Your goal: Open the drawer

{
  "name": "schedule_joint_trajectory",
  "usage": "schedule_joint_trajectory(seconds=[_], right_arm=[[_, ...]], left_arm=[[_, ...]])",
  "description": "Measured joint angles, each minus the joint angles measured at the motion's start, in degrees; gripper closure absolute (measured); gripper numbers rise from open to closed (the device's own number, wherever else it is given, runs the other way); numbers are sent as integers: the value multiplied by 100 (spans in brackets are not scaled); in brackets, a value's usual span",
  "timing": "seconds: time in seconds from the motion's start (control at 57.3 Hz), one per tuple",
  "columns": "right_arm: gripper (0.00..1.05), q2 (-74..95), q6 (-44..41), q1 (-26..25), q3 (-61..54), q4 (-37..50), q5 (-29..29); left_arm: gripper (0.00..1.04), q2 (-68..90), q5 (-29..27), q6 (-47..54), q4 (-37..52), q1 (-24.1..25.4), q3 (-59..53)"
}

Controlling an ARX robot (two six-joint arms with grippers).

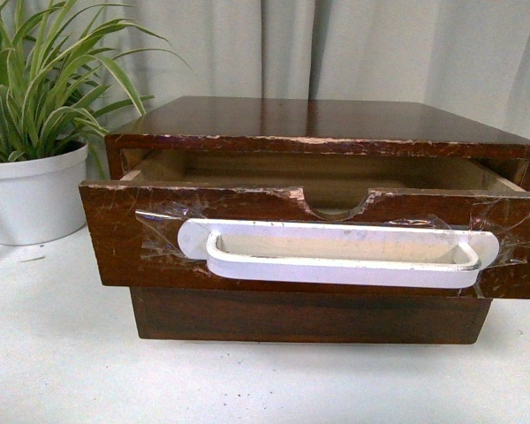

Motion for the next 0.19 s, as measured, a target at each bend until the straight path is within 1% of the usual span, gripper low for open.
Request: schedule_joint_trajectory(seconds=[0.192], right_arm=[[9,0,0,0,0,0,0]], left_arm=[[6,0,0,2,0,0,0]])
